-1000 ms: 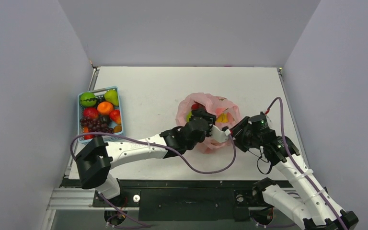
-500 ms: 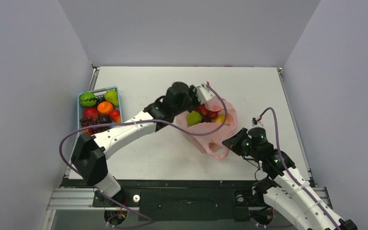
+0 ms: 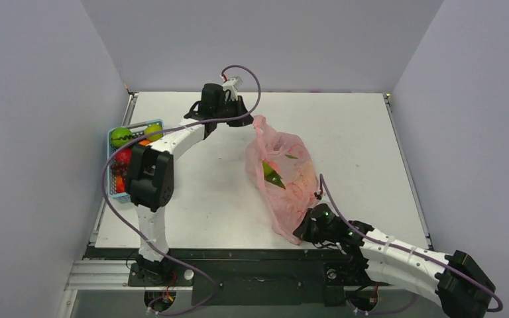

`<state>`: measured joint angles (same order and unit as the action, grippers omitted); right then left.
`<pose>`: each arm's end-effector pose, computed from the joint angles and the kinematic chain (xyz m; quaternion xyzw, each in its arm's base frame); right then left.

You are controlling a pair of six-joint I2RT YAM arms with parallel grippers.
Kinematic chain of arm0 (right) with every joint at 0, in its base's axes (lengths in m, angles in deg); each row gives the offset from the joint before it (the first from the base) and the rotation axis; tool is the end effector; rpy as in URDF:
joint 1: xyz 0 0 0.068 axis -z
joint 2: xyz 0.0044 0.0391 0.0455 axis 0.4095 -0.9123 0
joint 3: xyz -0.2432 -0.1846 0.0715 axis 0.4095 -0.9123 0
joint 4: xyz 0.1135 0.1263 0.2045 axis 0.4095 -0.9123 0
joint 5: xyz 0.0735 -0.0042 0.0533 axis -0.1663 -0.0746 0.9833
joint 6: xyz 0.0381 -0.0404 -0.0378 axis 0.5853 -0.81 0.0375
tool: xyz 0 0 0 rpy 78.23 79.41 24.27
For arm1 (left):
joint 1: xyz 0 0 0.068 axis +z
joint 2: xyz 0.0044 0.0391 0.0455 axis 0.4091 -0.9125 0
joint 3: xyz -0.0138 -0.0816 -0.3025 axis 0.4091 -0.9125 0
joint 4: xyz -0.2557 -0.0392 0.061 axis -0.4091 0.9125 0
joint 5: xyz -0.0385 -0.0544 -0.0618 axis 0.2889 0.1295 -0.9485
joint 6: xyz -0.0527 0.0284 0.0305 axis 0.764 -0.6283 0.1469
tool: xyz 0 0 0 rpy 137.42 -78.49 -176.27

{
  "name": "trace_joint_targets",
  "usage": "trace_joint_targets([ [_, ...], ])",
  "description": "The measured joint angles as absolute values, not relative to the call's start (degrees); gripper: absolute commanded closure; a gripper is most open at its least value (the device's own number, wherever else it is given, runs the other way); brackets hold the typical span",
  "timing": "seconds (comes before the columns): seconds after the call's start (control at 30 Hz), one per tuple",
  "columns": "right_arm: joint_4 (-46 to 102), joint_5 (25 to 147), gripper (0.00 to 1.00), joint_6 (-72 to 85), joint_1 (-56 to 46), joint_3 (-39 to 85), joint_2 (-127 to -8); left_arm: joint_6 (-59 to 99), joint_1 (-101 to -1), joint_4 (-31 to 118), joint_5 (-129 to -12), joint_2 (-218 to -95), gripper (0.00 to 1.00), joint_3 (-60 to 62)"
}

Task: Take the fake fruits out of the plastic bag
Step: Adjust the plastic bag at the center of the board.

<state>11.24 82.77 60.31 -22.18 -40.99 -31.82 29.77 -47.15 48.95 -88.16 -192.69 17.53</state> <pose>0.0841 0.0943 0.1441 0.1018 0.9367 0.2899 0.1680 0.4466 -0.2150 0.3058 0.1323 0.8230 -0.3702 0.4100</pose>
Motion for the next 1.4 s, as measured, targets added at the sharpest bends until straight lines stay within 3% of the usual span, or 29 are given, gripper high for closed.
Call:
trace_joint_targets([
  [0.13, 15.07, 78.11, 1.00, 60.51, -26.40, -38.57, -38.29, 35.94, -44.62, 51.40, -92.59, -203.33, 1.00, 25.64],
  [0.23, 13.84, 75.36, 0.97, 59.15, -27.53, -36.25, -40.50, 37.75, -44.40, 54.87, -94.01, -205.35, 0.84, 28.11],
  [0.27, 12.62, 74.22, 0.93, 58.47, -27.84, -35.51, -40.21, 37.77, -44.48, 55.55, -94.21, -205.00, 0.81, 28.22],
  [0.33, 9.82, 72.34, 0.71, 56.97, -28.49, -33.72, -38.22, 37.62, -44.77, 57.28, -94.14, -203.49, 0.68, 28.22],
  [0.47, 5.08, 68.91, 0.42, 53.86, -28.80, -29.63, -31.88, 35.94, -44.92, 60.55, -93.71, -196.67, 0.60, 26.14],
  [0.67, -1.06, 65.31, 0.26, 49.01, -28.80, -22.44, -27.14, 34.34, -43.54, 62.41, -93.68, -179.51, 0.56, 16.59],
  [0.9, -8.73, 59.91, 0.24, 41.58, -28.73, -10.48, -30.29, 37.91, -41.64, 58.98, -94.45, -161.04, 0.51, -1.09],
  [1.07, -12.80, 55.23, 0.22, 36.64, -28.69, -1.74, -33.17, 45.16, -47.85, 52.29, -92.75, -151.29, 0.49, -17.75],
  [1.2, -14.46, 53.24, 0.32, 32.86, -28.69, 1.93, -34.86, 49.36, -56.68, 49.43, -89.12, -146.81, 0.49, -25.97],
  [1.4, -9.54, 57.96, 0.53, 29.12, -28.82, 1.69, -39.32, 55.24, -58.58, 44.79, -84.55, -135.93, 0.44, -35.71],
])
